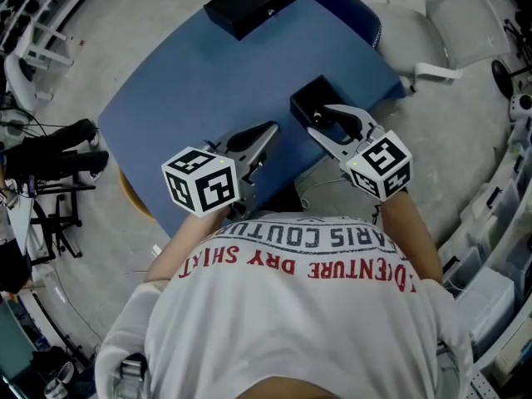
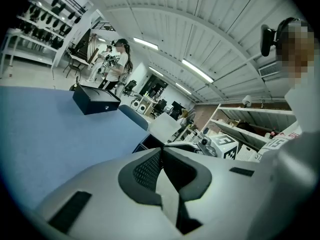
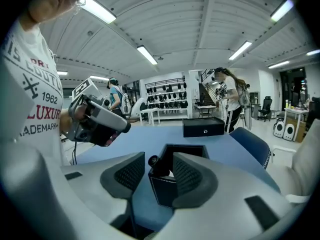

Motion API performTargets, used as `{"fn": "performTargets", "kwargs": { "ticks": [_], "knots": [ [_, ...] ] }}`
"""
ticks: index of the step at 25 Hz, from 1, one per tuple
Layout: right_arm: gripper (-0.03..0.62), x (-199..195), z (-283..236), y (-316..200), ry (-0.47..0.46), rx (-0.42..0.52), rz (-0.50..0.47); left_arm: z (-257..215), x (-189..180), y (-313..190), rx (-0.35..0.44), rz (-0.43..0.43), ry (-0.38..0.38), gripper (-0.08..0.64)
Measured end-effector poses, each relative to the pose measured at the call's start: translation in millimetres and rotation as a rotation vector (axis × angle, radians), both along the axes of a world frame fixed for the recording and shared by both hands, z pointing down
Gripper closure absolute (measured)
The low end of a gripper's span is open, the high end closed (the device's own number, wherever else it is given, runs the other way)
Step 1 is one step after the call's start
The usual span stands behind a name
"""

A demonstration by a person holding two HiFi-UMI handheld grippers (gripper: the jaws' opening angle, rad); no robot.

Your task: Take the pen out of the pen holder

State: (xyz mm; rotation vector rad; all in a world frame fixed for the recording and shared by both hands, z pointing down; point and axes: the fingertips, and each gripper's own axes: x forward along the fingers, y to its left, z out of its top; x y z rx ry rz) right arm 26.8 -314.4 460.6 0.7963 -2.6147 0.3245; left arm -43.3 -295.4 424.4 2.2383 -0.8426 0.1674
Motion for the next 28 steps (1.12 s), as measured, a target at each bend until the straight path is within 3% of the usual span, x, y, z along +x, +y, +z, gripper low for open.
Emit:
{"fn": "performTargets", "kwargs": {
  "ticks": [12,28],
  "knots": [
    [0.487,12,-3,-12,-0.01,0.026,0.057,6,5,1,-0.005,0.012,-0.001,0.525],
    [0.515,13,-8,-31,0.051,0.106,0.089,6,1,-4,-0.002,-0.003,-0.003,0.525]
  ]
}}
